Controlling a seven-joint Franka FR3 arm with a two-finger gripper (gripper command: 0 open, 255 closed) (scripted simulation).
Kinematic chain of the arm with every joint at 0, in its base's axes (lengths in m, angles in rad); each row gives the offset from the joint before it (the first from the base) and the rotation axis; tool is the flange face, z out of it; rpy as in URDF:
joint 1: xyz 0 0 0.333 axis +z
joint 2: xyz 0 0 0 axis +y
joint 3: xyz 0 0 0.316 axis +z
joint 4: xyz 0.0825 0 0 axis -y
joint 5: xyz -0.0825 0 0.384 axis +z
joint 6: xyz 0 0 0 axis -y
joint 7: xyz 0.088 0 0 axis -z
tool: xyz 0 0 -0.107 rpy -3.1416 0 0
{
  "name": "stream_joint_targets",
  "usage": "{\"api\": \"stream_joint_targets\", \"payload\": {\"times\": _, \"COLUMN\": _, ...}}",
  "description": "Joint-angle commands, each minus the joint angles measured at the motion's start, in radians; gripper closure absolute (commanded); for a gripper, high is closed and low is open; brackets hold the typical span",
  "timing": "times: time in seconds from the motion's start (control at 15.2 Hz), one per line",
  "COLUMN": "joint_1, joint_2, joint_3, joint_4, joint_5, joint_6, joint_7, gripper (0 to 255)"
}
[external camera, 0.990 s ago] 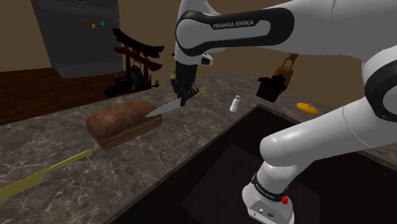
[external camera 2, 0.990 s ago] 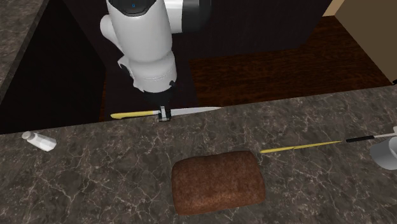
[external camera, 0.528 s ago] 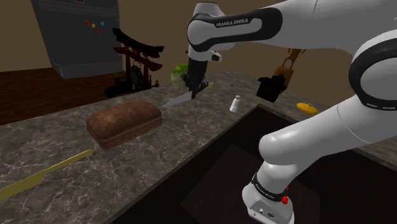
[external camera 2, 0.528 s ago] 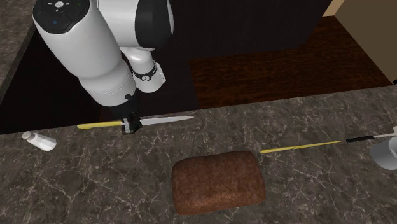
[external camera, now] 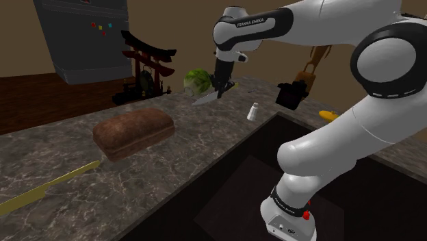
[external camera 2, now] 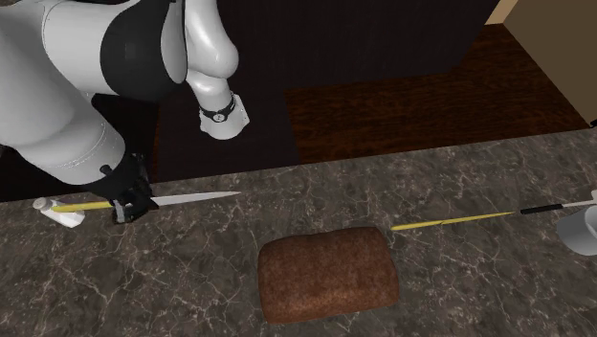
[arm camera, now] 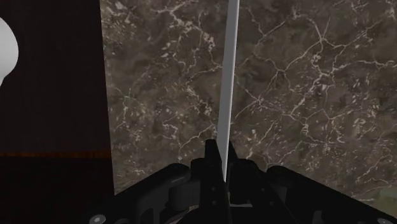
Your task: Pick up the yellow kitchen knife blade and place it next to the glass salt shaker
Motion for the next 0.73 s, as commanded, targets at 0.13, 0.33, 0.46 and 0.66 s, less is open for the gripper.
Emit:
{"api": "stream_joint_targets", "payload": {"times": 0.13, "joint_1": -0.047, "joint_2": 0.085, "joint_3": -0.039, "joint_4": 0.068, "joint_5": -0.049, "joint_6": 0.008, "joint_7": -0.060, "gripper": 255}}
{"api": "stream_joint_targets", "payload": {"times": 0.33, "joint_1": -0.078, "joint_2": 0.151, "joint_3": -0.066, "joint_4": 0.126, "joint_5": -0.083, "joint_6": 0.010, "joint_7": -0.101, "gripper": 255}}
{"api": "stream_joint_targets", "payload": {"times": 0.46, "joint_1": -0.098, "joint_2": 0.198, "joint_3": -0.083, "joint_4": 0.170, "joint_5": -0.105, "joint_6": 0.009, "joint_7": -0.127, "gripper": 255}}
{"api": "stream_joint_targets", "payload": {"times": 0.66, "joint_1": -0.125, "joint_2": 0.273, "joint_3": -0.107, "joint_4": 0.246, "joint_5": -0.137, "joint_6": 0.003, "joint_7": -0.164, "gripper": 255}}
